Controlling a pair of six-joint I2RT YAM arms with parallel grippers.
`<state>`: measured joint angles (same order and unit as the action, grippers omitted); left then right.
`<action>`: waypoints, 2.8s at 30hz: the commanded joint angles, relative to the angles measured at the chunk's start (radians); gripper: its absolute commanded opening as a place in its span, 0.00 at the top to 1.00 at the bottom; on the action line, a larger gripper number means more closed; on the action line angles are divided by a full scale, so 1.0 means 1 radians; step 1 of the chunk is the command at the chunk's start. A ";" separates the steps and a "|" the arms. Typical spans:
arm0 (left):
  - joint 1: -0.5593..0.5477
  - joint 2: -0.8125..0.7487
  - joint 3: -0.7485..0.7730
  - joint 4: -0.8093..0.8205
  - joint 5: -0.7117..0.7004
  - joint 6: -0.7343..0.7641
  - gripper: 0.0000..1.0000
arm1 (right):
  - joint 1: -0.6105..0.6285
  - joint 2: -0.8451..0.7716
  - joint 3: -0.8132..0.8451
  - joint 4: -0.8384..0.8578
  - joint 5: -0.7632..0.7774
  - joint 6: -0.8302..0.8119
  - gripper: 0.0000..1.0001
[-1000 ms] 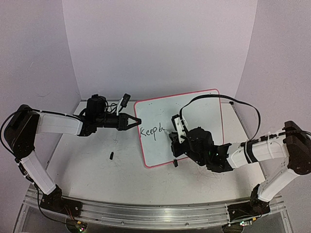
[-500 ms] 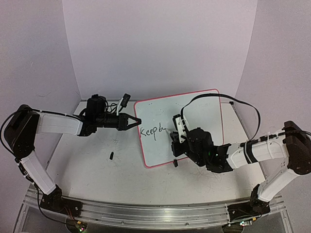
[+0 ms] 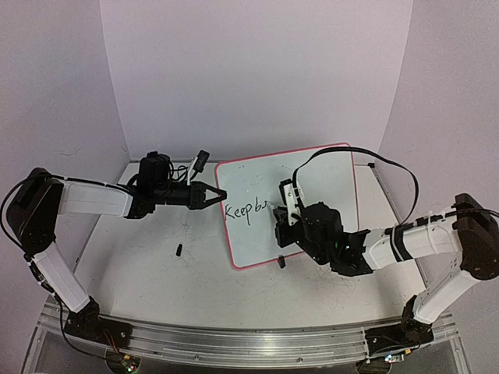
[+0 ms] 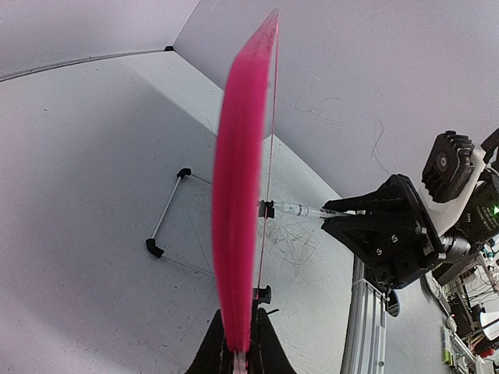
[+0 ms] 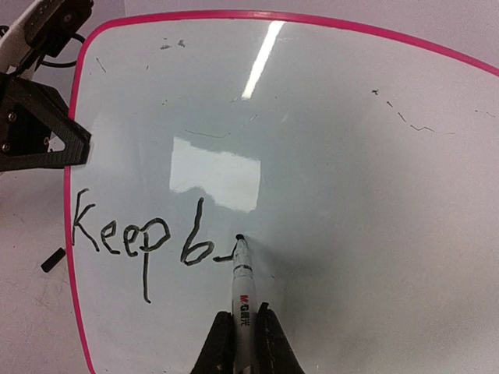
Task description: Write a sentence on the whiteboard
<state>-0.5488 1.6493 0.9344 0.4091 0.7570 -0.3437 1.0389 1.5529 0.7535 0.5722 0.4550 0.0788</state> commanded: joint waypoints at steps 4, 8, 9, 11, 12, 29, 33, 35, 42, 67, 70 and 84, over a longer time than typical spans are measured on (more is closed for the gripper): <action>0.004 -0.038 0.008 -0.007 -0.031 0.032 0.98 | -0.002 0.013 0.030 0.011 -0.035 0.002 1.00; 0.004 -0.038 0.009 -0.007 -0.031 0.032 0.98 | -0.003 0.004 0.016 -0.011 -0.048 0.016 1.00; 0.004 -0.037 0.009 -0.007 -0.031 0.032 0.98 | -0.003 0.002 0.012 -0.016 -0.049 0.020 1.00; 0.004 -0.038 0.009 -0.007 -0.030 0.032 0.98 | -0.002 0.000 0.006 -0.028 -0.052 0.028 1.00; 0.004 -0.038 0.009 -0.007 -0.030 0.032 0.98 | -0.001 -0.002 0.003 -0.032 -0.053 0.032 1.00; 0.004 -0.040 0.009 -0.007 -0.030 0.032 0.98 | 0.000 -0.020 -0.016 -0.078 -0.045 0.059 1.00; 0.004 -0.037 0.009 -0.007 -0.028 0.031 0.98 | 0.001 -0.025 -0.019 -0.080 -0.039 0.059 1.00; 0.004 -0.036 0.008 -0.007 -0.028 0.030 0.98 | 0.000 -0.026 -0.018 -0.080 -0.040 0.058 1.00; 0.004 -0.039 0.006 -0.007 -0.031 0.032 0.98 | 0.000 -0.024 -0.017 -0.090 -0.037 0.058 1.00; 0.004 -0.040 0.007 -0.008 -0.031 0.034 0.98 | 0.001 -0.045 -0.010 -0.093 0.036 0.047 1.00; 0.004 -0.041 0.006 -0.008 -0.033 0.034 0.98 | 0.001 -0.122 -0.056 -0.018 -0.029 0.028 1.00; 0.002 -0.039 0.007 -0.010 -0.036 0.041 0.98 | -0.003 -0.112 -0.065 0.037 -0.147 -0.113 1.00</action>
<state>-0.5488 1.6466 0.9344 0.4015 0.7574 -0.3389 1.0363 1.3868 0.6439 0.5739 0.3395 0.0150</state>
